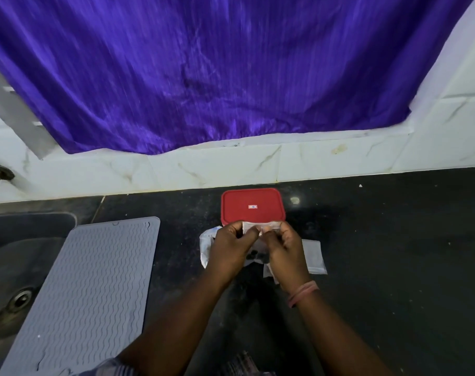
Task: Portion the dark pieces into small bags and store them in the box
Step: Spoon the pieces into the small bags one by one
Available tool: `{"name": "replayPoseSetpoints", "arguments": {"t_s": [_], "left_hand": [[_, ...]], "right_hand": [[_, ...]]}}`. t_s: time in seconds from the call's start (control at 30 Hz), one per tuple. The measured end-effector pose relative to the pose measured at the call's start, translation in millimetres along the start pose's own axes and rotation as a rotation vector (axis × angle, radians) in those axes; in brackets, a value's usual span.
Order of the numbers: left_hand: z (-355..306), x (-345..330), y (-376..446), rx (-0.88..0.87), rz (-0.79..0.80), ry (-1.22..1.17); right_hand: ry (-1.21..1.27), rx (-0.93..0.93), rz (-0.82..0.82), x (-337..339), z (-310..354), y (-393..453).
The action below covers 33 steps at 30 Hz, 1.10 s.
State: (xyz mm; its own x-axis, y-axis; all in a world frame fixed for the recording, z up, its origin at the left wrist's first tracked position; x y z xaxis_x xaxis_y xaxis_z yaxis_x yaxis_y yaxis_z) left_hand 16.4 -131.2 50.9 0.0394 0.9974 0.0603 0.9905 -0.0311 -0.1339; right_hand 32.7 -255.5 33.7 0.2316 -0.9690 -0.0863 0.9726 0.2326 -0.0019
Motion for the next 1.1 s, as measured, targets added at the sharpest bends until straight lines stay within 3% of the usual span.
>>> {"name": "replayPoseSetpoints", "arguments": {"t_s": [0.13,0.4,0.73,1.1], "left_hand": [[10.3,-8.6,-2.1,0.063,-0.023,0.016],[34.6,-25.1,-12.8,0.151,0.109,0.024],[67.6,-61.3,-15.7,0.285,0.107,0.15],[92.1,-61.3,-10.5,0.51,0.017,0.017]], "right_hand": [[0.042,-0.053,-0.025,7.4,-11.2,-13.6],[0.08,-0.19,-0.202,28.3,-49.3,-37.0],[0.171,-0.28,-0.169,62.3,-79.1,-63.6],[-0.081,-0.334,-0.195,67.8,-100.4,-63.7]]}}
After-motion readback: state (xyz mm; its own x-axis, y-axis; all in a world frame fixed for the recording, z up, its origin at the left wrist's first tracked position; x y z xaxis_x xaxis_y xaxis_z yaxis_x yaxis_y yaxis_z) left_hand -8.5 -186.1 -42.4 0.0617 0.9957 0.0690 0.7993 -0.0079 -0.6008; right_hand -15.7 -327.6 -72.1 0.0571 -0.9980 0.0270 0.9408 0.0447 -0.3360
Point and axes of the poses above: each hand's wrist, its own y-axis towards the middle knuckle, its own x-axis out of the back of the hand, z = x × y, the point moved 1 cm from there along y, towards the middle knuckle, and after that the axes turned 13 degrees about z, right-handed, at the moved point
